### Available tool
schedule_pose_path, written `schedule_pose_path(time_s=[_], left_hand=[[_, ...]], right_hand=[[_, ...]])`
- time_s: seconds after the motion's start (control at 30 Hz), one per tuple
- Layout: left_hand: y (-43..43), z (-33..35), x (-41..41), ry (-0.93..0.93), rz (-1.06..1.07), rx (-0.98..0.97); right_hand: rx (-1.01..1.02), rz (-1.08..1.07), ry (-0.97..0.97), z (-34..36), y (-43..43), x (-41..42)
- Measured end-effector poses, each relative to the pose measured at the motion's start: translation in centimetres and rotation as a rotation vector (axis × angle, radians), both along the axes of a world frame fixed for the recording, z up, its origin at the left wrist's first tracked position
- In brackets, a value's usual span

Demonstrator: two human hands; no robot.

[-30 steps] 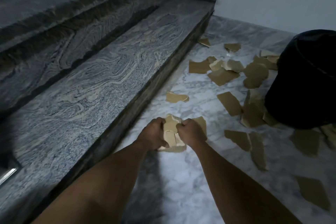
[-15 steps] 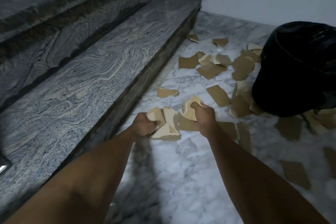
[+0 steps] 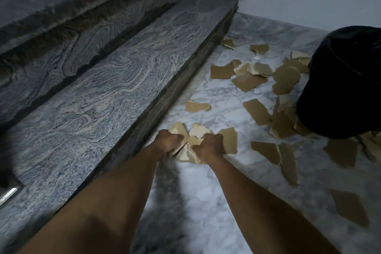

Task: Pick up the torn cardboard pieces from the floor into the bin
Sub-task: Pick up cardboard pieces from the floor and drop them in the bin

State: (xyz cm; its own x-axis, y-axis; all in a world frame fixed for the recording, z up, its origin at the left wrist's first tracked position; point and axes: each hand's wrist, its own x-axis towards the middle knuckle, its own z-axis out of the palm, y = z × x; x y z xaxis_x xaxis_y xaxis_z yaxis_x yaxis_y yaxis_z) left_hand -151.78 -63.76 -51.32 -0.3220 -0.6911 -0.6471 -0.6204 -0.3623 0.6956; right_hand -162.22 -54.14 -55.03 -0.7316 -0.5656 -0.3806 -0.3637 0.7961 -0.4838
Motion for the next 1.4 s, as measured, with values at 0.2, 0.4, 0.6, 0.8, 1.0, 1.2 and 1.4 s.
schedule_pose_path(time_s=[0.2,0.4,0.6,0.8,1.0,1.2,1.4], left_hand=[[0.6,-0.2,-0.3,0.002,-0.023,0.076],[0.7,-0.4,-1.6,-0.001,-0.007,0.014],[2.6,-1.1,-3.7,-0.31,-0.467,-0.243],[4.0,-2.2,-4.7,-0.396,-0.61,-0.417],[2.1,-2.7,-5.3,-0.413,-0.692,-0.365],[-2.7,-0.6,-9.7,-0.571,-1.036,-0.476],[-5.2,-0.8,-15.4,-0.683,-1.261,-0.808]], right_hand=[[-0.163,-0.099,-0.055,0.3,0.0,0.0],[-0.167,-0.329,0.004,1.6,2.0,-3.8],[0.088,-0.38,-0.028,0.7,4.6,-6.9],[0.066,-0.315,-0.069,0.1,4.3,-6.1],[-0.08,-0.465,-0.236,-0.5,5.0,-7.9],[-0.255,-0.173,-0.356,2.5,6.6,-11.1],[0.472,0.279,0.054,5.6,9.5,-16.7]])
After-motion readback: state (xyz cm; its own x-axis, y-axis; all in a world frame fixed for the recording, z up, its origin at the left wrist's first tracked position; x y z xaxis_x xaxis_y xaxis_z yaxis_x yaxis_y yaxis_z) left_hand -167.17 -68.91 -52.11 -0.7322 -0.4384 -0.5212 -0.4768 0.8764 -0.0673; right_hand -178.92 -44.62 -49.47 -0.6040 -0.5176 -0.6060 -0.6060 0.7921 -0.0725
